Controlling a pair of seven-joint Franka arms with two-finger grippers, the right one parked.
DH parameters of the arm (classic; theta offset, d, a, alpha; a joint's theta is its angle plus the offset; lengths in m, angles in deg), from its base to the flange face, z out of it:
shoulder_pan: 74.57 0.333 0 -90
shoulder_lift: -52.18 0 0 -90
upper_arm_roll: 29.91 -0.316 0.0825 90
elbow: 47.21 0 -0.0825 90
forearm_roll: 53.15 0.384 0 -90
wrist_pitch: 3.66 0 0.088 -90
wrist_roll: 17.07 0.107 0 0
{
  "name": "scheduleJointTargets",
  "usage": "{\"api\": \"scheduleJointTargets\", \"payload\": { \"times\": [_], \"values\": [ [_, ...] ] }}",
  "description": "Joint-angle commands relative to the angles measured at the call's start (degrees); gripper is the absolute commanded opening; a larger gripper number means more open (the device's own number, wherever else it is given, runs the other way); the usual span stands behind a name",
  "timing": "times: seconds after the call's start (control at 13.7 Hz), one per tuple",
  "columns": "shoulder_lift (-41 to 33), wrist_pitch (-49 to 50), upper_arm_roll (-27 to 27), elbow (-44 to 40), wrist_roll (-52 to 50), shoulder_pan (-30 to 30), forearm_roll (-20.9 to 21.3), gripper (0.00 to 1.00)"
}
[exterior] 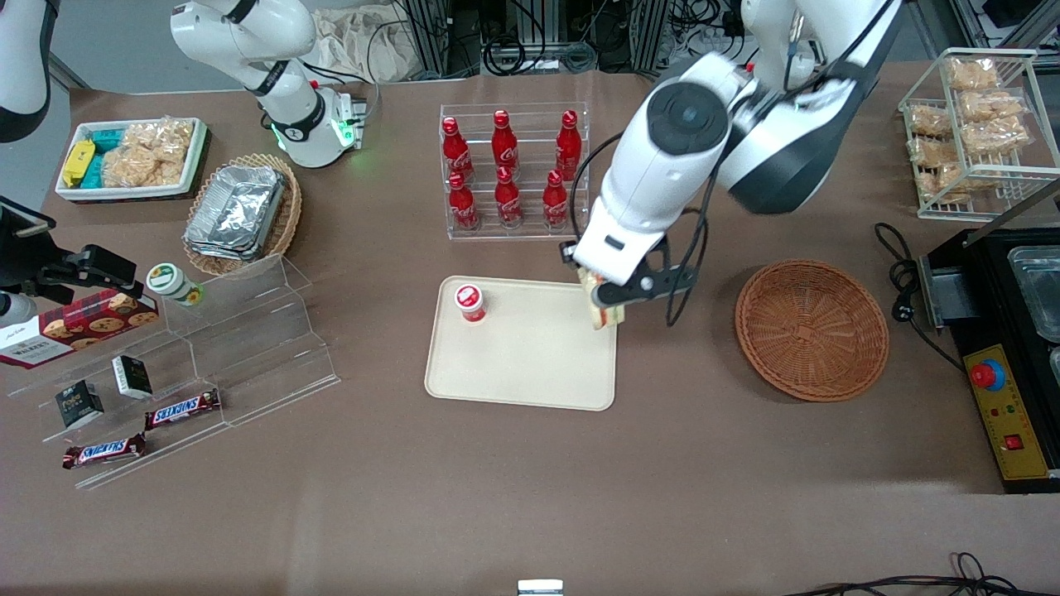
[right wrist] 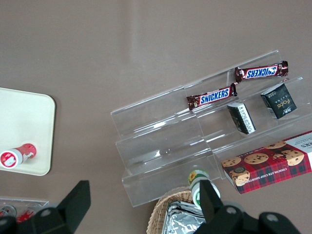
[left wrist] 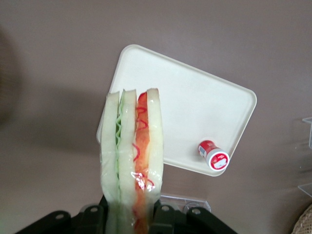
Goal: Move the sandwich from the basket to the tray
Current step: 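Carry the sandwich with the left gripper over to the cream tray, then lower the sandwich onto the tray beside the red-capped bottle and open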
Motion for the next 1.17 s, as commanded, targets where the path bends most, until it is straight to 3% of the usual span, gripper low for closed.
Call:
{"api": "scheduleJointTargets", "payload": {
  "times": [0.0,0.58,1.09],
  "values": [
    [6.6,-3.7,0.2,-2.3,-1.6,-1.1,3.3,0.31],
    [20.0,-14.0,-0.1,-0.6,-6.6,-1.2,13.9,0.31],
    [25.0,-16.7,-0.1,-0.5,-8.7,-1.3,17.2,0.33]
  ]
}}
